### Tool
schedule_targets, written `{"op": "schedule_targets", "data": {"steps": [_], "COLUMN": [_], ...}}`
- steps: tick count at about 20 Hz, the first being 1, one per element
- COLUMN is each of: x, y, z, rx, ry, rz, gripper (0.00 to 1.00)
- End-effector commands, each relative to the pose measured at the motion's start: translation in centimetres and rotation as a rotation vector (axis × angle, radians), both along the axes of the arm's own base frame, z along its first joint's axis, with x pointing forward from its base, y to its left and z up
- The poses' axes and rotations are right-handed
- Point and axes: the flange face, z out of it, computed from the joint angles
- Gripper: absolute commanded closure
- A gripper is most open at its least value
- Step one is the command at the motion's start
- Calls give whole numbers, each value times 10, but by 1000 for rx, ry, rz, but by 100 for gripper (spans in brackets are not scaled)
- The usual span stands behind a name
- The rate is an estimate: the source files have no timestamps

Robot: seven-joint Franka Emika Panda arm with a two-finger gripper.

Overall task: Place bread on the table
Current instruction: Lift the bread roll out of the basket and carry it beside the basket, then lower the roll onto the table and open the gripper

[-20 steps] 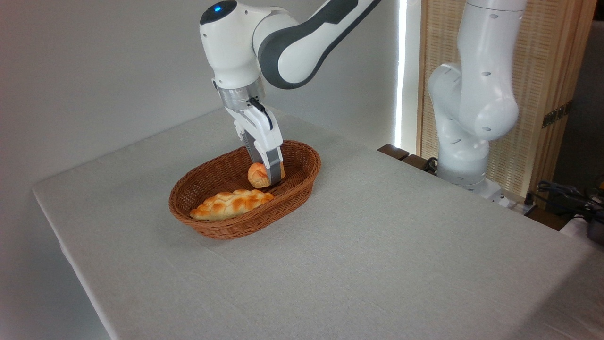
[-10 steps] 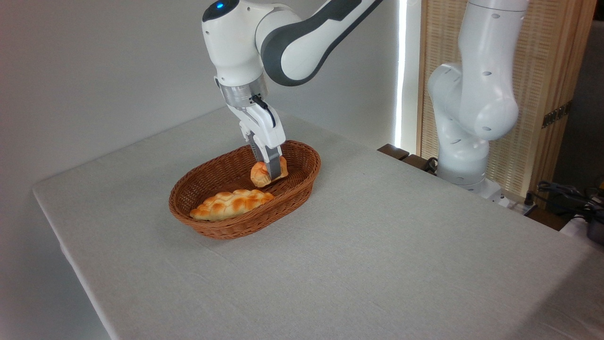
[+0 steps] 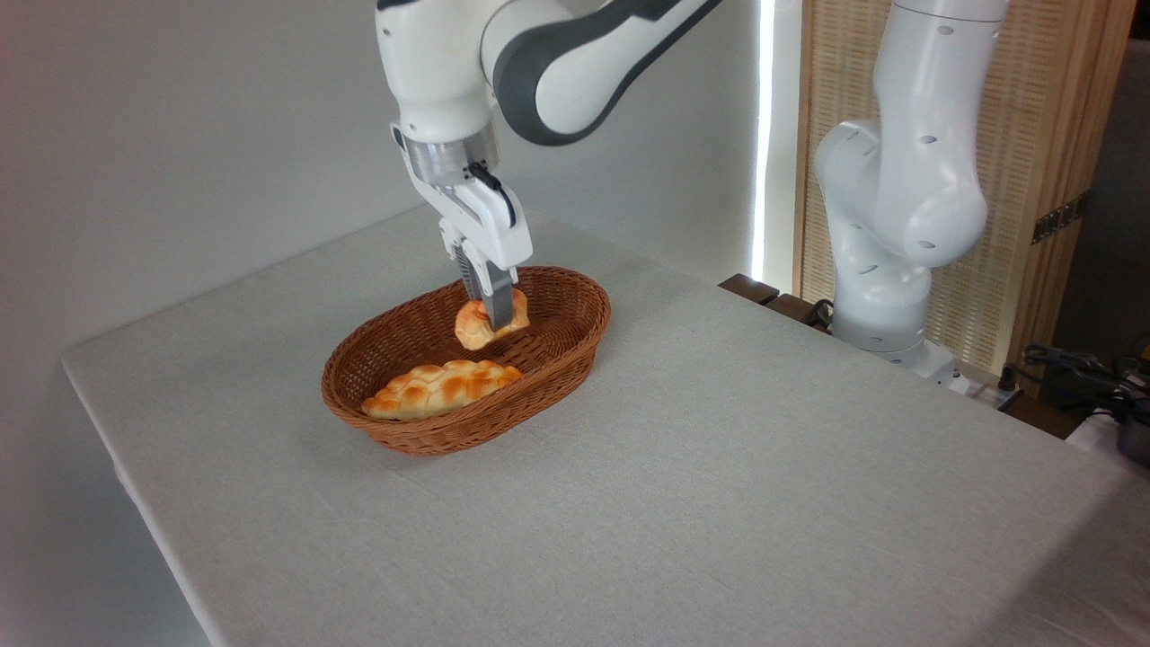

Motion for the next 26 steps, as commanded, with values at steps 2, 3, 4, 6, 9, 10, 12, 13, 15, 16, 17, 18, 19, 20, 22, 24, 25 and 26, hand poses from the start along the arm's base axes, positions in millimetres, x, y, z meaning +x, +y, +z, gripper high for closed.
{"op": "schedule_targets", "data": {"steps": [2, 3, 4, 6, 9, 10, 12, 13, 15, 16, 17, 18, 19, 20, 22, 24, 25, 26], "x": [32, 39, 47, 64, 85, 92, 109, 115, 122, 122, 122, 122, 121, 121, 121, 120, 120, 120], "y": [46, 64, 87, 137, 197, 209, 216, 216, 213, 214, 217, 218, 218, 218, 220, 220, 220, 221], "z": [59, 62, 61, 54, 35, 30, 24, 18, 0, -5, -10, -14, -15, -15, -16, -17, -17, -16], "rx": [-36, -38, -18, 12, 21, 27, 38, 46, 63, 72, 79, 82, 82, 82, 82, 83, 83, 83], "ry": [-36, -41, -61, -105, -146, -179, -265, -287, -273, -264, -256, -249, -244, -243, -238, -232, -232, -232], "rz": [80, 103, 93, 46, 32, 45, 85, 90, 88, 86, 88, 86, 85, 87, 89, 86, 86, 89], "gripper": [90, 89, 88, 83, 82, 76, 76, 75, 69, 62, 42, 29, 19, 9, 0, 0, 0, 0]}}
